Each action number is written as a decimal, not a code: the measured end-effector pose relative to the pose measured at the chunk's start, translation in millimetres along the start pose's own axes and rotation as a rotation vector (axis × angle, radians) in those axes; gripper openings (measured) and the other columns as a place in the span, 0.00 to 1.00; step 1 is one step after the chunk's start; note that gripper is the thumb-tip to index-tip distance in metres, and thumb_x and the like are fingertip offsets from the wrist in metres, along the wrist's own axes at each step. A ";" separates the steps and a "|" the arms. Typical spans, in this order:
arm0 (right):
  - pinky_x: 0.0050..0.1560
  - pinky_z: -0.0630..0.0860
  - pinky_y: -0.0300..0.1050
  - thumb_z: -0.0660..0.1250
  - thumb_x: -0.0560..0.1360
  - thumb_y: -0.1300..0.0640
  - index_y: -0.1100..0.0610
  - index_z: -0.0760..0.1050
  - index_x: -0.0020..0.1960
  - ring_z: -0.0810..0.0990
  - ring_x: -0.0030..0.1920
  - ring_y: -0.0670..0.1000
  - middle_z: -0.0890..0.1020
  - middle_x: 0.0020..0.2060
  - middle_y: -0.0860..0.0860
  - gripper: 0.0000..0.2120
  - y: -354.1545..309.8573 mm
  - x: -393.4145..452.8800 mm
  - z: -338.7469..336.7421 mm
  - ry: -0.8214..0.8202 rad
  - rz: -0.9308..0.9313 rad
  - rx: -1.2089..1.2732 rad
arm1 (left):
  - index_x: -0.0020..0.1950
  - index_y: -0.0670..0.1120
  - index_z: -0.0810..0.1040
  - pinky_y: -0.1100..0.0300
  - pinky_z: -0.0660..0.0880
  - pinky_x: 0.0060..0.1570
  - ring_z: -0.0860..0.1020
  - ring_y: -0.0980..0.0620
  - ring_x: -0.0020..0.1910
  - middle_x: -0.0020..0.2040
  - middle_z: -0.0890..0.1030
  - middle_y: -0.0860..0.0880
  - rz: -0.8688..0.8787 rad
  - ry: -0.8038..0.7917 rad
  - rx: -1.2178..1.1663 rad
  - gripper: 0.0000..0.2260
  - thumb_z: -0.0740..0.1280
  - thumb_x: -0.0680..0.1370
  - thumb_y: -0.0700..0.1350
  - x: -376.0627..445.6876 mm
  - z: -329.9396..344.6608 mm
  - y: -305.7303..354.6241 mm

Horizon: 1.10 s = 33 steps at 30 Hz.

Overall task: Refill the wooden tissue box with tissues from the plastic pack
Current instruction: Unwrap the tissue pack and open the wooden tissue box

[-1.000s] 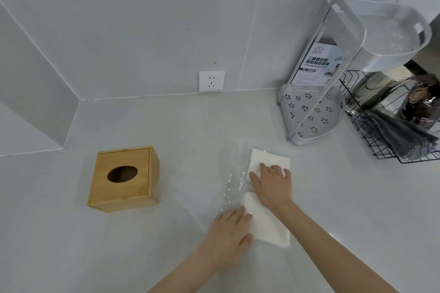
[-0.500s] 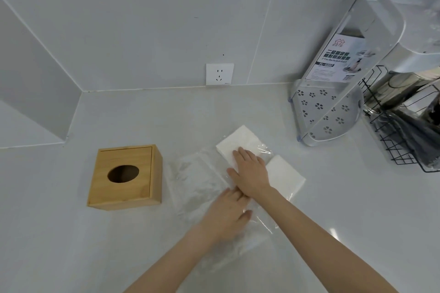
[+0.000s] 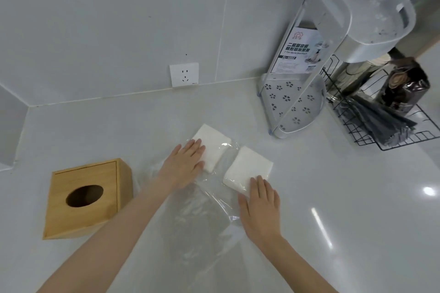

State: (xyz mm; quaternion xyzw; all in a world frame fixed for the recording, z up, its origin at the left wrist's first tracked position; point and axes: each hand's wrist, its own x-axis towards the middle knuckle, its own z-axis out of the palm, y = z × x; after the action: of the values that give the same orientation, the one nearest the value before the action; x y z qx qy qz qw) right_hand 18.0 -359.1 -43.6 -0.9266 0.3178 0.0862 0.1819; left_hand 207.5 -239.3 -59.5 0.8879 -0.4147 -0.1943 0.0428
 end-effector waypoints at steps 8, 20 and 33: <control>0.74 0.40 0.55 0.42 0.80 0.45 0.59 0.51 0.75 0.43 0.75 0.50 0.50 0.76 0.50 0.28 6.6 42.6 -13.5 -0.097 0.078 -0.009 | 0.75 0.51 0.50 0.47 0.40 0.72 0.46 0.57 0.75 0.77 0.46 0.54 -0.111 -0.021 -0.129 0.22 0.43 0.81 0.53 -11.7 5.0 10.2; 0.73 0.40 0.50 0.45 0.81 0.48 0.56 0.48 0.75 0.44 0.75 0.46 0.47 0.76 0.49 0.25 -20.1 105.7 -17.1 -0.220 -0.299 -0.014 | 0.75 0.46 0.49 0.47 0.47 0.72 0.49 0.50 0.76 0.77 0.48 0.46 -0.378 -0.002 -0.032 0.24 0.46 0.80 0.50 -54.0 3.5 -8.1; 0.73 0.40 0.53 0.45 0.81 0.48 0.56 0.47 0.75 0.45 0.75 0.47 0.47 0.77 0.50 0.26 -36.6 95.0 -5.7 -0.183 -0.389 -0.175 | 0.74 0.40 0.49 0.48 0.49 0.73 0.50 0.46 0.75 0.77 0.49 0.42 -0.444 -0.034 -0.037 0.24 0.48 0.81 0.49 -61.5 -6.0 -18.6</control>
State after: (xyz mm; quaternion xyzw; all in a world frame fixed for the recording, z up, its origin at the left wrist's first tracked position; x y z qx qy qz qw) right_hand 115.4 -387.5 -54.2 -0.9709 0.1068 0.1603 0.1422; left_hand 187.5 -181.4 -39.4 0.9531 -0.2060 -0.2217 0.0083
